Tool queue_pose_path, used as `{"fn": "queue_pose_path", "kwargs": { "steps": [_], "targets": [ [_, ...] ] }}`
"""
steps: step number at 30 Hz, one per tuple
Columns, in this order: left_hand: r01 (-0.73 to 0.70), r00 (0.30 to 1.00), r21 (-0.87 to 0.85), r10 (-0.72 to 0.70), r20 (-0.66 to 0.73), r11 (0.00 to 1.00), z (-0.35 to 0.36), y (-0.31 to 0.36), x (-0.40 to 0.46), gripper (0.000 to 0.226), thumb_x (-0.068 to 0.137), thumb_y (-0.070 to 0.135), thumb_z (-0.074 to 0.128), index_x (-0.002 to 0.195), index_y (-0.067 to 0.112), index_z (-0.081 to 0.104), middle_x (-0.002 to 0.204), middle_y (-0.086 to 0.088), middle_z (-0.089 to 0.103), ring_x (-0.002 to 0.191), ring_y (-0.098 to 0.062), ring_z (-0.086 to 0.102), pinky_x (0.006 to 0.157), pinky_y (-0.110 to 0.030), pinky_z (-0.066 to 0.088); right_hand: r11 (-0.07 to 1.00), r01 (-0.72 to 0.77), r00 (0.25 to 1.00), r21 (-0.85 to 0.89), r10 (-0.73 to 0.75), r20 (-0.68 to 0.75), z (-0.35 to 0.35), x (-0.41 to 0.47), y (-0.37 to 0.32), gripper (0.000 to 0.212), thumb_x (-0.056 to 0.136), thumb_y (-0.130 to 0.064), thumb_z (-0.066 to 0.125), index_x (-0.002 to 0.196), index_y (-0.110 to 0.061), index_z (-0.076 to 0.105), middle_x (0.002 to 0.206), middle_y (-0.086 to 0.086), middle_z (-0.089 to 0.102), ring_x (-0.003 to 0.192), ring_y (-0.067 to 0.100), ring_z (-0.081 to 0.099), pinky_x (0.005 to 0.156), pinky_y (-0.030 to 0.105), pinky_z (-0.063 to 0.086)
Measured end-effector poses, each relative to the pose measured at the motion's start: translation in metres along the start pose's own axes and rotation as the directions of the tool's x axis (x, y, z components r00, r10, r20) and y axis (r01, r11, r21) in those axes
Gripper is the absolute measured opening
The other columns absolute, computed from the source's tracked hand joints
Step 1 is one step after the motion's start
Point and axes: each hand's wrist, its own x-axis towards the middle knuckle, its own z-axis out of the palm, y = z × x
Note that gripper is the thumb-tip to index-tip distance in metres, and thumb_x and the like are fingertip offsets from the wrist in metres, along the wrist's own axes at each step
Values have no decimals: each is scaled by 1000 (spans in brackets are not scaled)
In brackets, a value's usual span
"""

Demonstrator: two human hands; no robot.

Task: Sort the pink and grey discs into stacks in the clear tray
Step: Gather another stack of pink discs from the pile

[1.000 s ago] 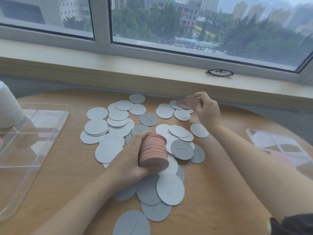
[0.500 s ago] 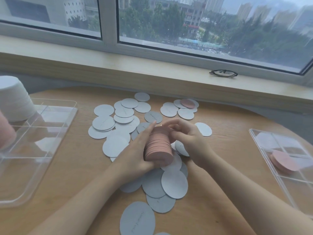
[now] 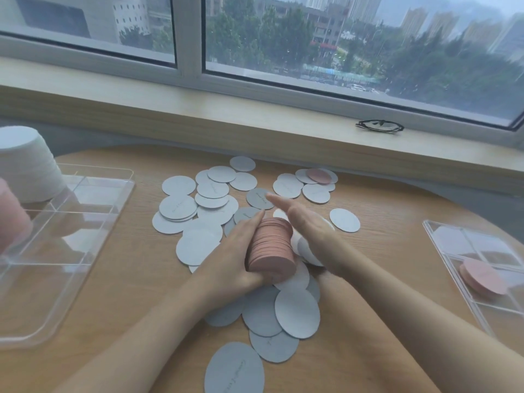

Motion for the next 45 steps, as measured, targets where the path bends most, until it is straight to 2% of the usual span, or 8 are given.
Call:
{"fn": "queue_pose_path", "kwargs": {
  "steps": [5, 10, 20, 27, 30, 35, 41, 45],
  "targets": [
    [-34, 999, 10, 34, -11, 999, 0, -1, -1, 103, 75, 42, 85, 150, 58, 17, 131, 20, 43, 122, 1, 47, 104, -33, 46, 915, -207, 897, -346, 37, -440, -62, 64, 52, 40, 101, -32, 52, 138, -15, 53, 141, -2, 52, 131, 13, 47, 105, 24, 33],
    [-62, 998, -7, 62, -11, 998, 1, -3, 0, 103, 74, 41, 86, 152, 53, 21, 133, 23, 41, 126, -1, 46, 105, -34, 46, 705, -419, 892, -573, 202, -404, -102, 106, 96, 59, 101, -36, 47, 153, -11, 31, 161, 7, 27, 149, 20, 22, 121, 34, 17],
    [-58, 998, -15, 58, -13, 998, 2, -4, 1, 103, 71, 48, 85, 151, 55, 20, 134, 21, 42, 128, -4, 46, 105, -37, 47, 533, -404, 878, -744, -3, -479, -107, 112, 101, 32, 98, -40, 49, 119, -22, 64, 117, 5, 66, 110, 28, 58, 92, 38, 37],
    [13, 1000, -24, -13, -4, 1000, 3, -5, 1, 112, 65, 55, 85, 155, 42, 19, 145, 25, 35, 129, -5, 48, 109, -39, 45, 792, -180, 798, -583, -229, -558, -74, 58, 58, 21, 98, -22, 52, 102, -17, 71, 94, -2, 74, 88, 22, 64, 82, 37, 48],
    [20, 1000, -27, -20, 4, 999, 2, -4, 2, 112, 64, 61, 81, 155, 39, 21, 144, 23, 37, 130, -6, 48, 108, -39, 46, 935, 4, 821, -355, -206, -533, -40, 21, 30, 19, 97, -12, 56, 103, -17, 73, 93, -15, 71, 88, 0, 63, 80, 16, 47],
    [26, 1000, -7, -26, 5, 1000, 2, 0, -1, 114, 65, 62, 79, 158, 36, 18, 145, 22, 35, 131, -5, 46, 108, -39, 45, 995, 98, 906, -36, -104, -411, 1, -18, 12, 24, 100, -7, 53, 110, -19, 72, 106, -11, 73, 101, 5, 65, 86, 21, 48],
    [17, 999, 133, -22, 32, 991, 1, 6, -3, 124, 68, 74, 69, 161, 29, 1, 162, 16, 21, 143, -2, 29, 109, -19, 31, 983, -17, 986, -185, -14, -167, 26, -31, 15, 72, 89, -70, 38, 149, -29, 38, 141, -17, 46, 127, -13, 38, 101, 3, 25],
    [8, 997, 343, -35, 74, 939, -2, 16, -6, 114, 82, 68, 63, 160, 28, -10, 167, 11, 10, 145, -12, 32, 110, -30, 35, 949, 47, 993, -311, -77, -84, 32, -35, 23, 105, 76, -92, 16, 157, -26, 10, 160, -15, 15, 144, -8, 8, 114, 13, 7]
  ]
}}
